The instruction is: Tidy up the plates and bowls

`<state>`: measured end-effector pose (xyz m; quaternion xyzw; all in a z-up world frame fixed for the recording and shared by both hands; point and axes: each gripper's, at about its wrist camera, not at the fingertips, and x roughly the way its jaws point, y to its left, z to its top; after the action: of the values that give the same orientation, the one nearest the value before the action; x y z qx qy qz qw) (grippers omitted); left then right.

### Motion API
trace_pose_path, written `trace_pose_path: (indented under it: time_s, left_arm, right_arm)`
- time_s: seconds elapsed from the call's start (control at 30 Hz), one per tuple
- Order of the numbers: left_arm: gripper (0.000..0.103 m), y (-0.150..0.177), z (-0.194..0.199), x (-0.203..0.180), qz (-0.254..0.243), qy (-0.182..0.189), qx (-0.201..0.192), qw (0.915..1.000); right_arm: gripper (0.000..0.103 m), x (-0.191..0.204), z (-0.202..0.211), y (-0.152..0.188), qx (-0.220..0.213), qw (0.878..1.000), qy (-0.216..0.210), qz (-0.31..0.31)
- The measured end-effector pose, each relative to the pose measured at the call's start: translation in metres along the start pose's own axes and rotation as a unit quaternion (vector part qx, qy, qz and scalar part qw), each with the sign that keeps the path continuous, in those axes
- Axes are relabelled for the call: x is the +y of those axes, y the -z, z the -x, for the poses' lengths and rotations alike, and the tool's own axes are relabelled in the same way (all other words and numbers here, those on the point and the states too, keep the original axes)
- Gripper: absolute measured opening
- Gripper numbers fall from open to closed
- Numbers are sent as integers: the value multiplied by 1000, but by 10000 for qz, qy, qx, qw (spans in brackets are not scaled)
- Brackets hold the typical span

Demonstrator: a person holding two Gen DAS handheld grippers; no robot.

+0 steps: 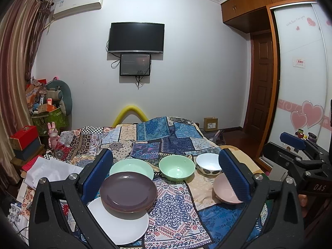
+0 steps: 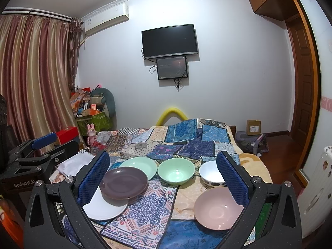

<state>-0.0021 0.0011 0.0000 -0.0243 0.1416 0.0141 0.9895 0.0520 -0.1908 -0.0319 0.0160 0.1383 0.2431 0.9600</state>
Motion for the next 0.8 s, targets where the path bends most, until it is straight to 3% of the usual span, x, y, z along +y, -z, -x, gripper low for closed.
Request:
trace_pose_path:
  time_s: [0.8]
  left_arm:
    - [103,5,-10,10,47,-23,58,10000]
  right_arm:
    - [103,-1,-6,-1,86,10000,7,19]
